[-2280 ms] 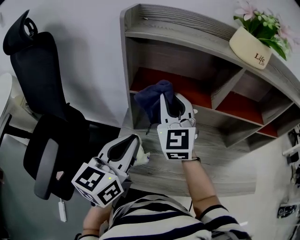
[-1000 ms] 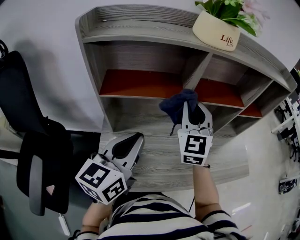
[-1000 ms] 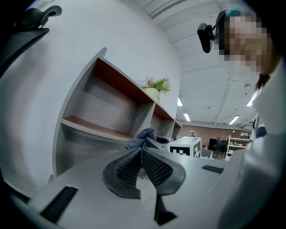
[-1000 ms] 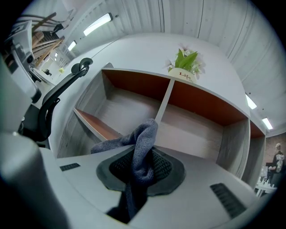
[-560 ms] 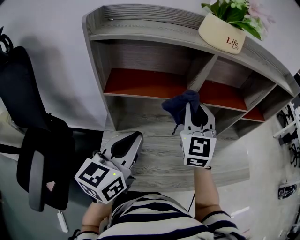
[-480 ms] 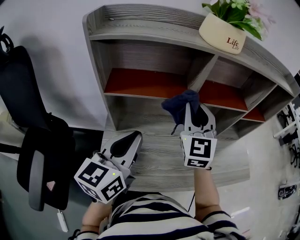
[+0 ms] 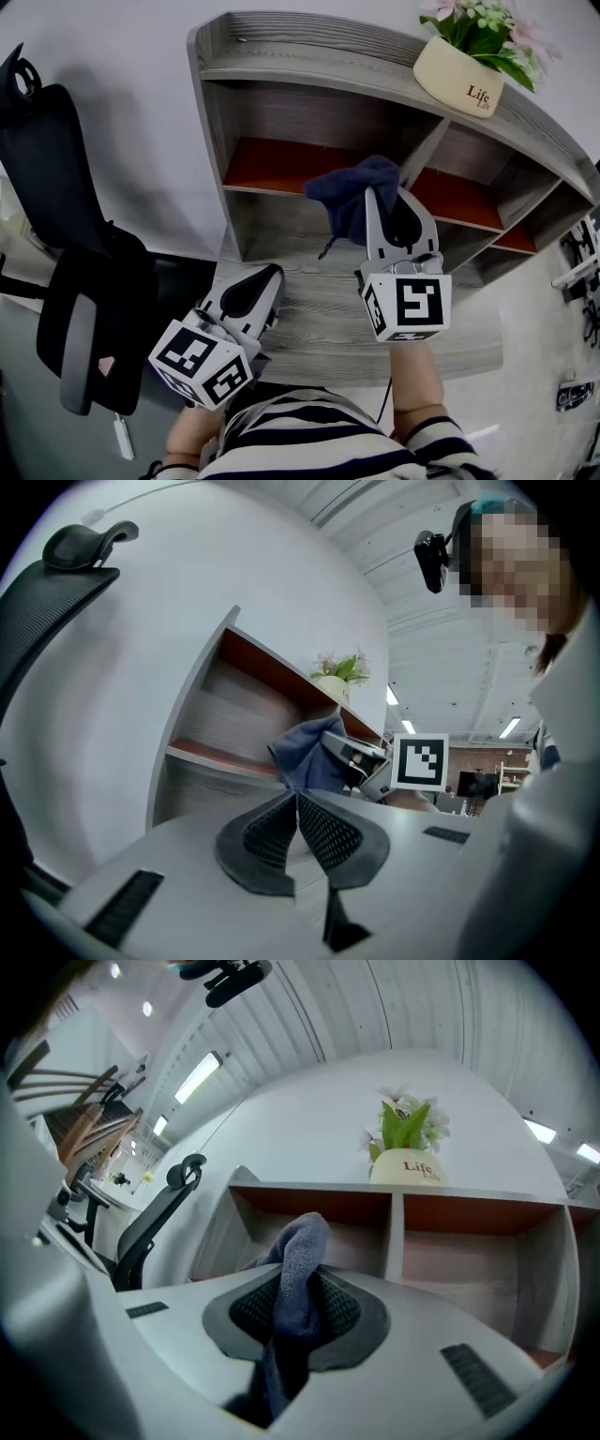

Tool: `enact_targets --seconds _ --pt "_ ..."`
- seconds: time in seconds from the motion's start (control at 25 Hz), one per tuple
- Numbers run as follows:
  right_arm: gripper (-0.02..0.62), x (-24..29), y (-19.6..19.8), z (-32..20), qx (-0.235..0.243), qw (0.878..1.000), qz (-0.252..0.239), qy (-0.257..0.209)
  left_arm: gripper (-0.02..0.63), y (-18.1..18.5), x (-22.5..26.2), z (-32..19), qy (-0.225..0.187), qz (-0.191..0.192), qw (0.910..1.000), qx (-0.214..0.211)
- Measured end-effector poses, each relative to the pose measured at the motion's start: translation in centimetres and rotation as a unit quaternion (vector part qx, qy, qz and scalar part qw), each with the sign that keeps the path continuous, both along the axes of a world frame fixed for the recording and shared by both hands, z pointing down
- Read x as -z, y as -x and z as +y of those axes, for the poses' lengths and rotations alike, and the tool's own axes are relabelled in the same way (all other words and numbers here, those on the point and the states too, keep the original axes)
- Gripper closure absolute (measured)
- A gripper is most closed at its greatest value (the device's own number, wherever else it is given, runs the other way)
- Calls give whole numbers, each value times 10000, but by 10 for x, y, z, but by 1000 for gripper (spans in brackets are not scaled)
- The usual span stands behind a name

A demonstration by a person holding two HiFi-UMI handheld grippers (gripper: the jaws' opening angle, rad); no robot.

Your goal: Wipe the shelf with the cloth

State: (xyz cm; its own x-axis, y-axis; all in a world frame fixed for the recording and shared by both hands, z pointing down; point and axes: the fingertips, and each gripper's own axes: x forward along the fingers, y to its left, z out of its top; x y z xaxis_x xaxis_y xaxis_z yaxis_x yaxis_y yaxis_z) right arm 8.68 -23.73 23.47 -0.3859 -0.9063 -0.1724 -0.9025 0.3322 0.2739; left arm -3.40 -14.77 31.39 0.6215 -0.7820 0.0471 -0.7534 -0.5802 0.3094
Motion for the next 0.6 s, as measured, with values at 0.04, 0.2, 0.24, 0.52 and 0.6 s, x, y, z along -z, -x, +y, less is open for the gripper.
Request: enact_targets --seconds 0.04,0.2,0.24,0.52,0.6 --pt "523 7 8 -2 101 9999 -29 -66 584 4 1 1 -9 1 10000 52" --pt "523 29 41 -10 389 9988 -170 -247 584 20 2 5 -30 -7 9996 270" --pt "523 33 50 -14 442 9985 -199 -247 584 24 2 6 -33 -9 9994 332" --pt "523 55 111 -35 942 9941 -453 -274 584 53 0 16 -3 -13 9971 757" --pt "523 59 128 -40 1119 9915 -635 -171 584 60 -1 18 8 -17 9963 865"
